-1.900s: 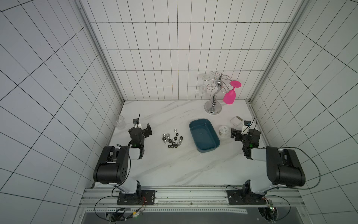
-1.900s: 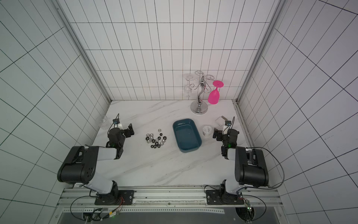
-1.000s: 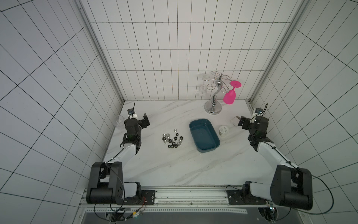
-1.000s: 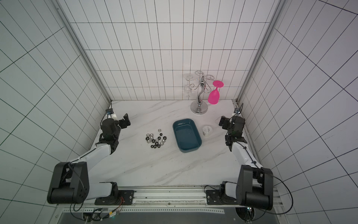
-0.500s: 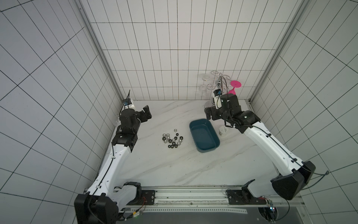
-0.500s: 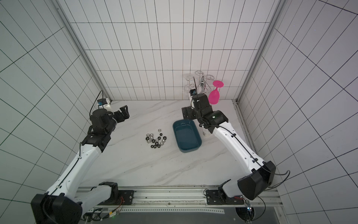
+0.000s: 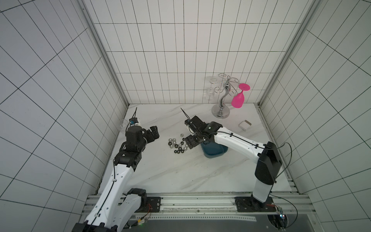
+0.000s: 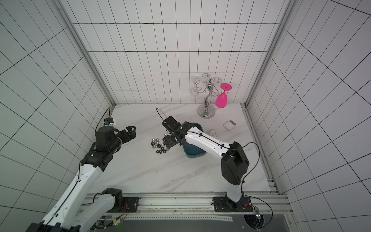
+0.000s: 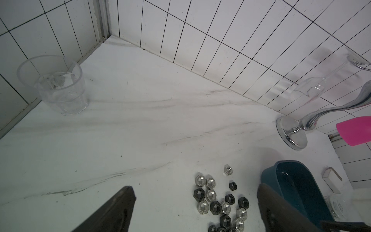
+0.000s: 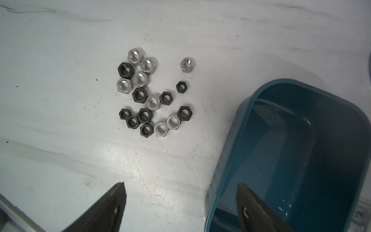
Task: Put the nuts on the desktop into the storage box
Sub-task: Pick up the nut from the center of the board.
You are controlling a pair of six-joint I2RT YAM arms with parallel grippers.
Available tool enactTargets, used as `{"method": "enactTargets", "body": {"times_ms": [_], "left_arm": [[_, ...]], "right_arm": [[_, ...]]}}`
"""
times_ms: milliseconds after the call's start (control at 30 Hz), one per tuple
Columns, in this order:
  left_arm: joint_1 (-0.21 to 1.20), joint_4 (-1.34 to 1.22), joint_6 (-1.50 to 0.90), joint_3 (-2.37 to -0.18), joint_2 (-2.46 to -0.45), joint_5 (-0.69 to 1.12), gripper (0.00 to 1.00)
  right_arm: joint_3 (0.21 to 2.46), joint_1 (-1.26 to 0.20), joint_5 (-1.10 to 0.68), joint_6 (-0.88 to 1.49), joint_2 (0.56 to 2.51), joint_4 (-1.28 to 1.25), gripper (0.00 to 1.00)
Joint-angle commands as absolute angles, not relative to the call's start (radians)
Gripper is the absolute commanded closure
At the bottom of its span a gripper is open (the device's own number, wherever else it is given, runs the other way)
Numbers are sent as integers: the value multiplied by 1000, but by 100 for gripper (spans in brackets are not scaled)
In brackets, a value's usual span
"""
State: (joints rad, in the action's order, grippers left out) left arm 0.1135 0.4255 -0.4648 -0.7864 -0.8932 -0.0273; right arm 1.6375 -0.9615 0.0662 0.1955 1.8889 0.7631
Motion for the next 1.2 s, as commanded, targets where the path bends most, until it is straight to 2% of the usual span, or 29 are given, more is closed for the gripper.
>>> {"method": "enactTargets", "body": {"times_ms": [0,67,167,400,1167], "left_arm": [[122,434,-487,-783,-913,-10,1],[124,431,-484,-789,-926,-11,2],[126,431,-473,-808,-947,-11,1],[128,431,-461,-820,-966,-7,1],[129,430,-456,-799,-969,-8,1]], "right_arm": [[1752,-956,47,202,1979,805,20],[1813,-953,46,193,2036,822,23],[1875,-934,26,201,2113,839,33],[1922,-883,19,222,2212,847,44],[2005,-876,-25,228,2359,894,46]]}}
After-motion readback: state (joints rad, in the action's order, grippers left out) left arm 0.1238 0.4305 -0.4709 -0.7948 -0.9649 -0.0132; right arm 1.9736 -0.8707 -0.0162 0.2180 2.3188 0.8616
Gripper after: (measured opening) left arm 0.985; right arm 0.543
